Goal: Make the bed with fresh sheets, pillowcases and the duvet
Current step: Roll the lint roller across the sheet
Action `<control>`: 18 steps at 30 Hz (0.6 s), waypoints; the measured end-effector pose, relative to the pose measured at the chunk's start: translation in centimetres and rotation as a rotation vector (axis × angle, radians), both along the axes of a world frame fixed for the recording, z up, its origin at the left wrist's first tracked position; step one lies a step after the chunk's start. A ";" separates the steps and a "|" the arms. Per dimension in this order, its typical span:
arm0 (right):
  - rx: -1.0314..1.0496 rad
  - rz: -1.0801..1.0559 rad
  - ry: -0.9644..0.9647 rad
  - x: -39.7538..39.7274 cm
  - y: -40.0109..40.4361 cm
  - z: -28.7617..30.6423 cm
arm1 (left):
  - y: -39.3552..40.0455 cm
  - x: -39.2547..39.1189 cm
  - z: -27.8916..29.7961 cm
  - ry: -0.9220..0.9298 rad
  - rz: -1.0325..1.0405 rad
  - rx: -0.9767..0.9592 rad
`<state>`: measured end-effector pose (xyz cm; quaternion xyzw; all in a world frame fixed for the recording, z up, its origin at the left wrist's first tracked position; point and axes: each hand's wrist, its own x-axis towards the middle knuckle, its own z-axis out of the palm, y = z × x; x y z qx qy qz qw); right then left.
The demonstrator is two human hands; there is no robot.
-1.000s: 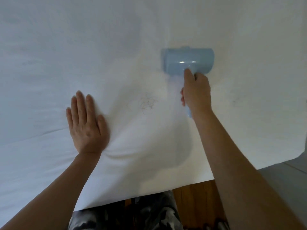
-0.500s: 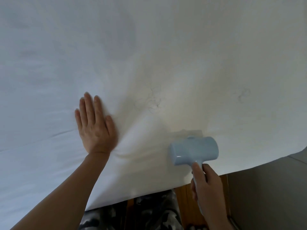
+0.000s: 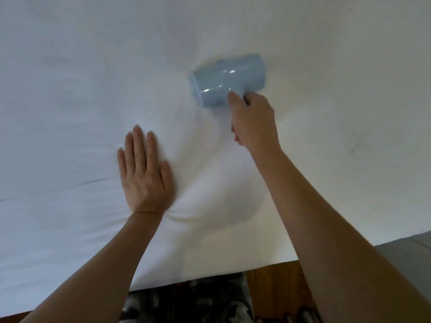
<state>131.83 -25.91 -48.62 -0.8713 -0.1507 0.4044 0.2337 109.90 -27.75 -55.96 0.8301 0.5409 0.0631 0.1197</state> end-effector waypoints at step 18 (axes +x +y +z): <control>-0.193 -0.027 0.073 -3.8 -17.1 3.2 | 0.0 0.0 0.2 0.011 0.004 -0.024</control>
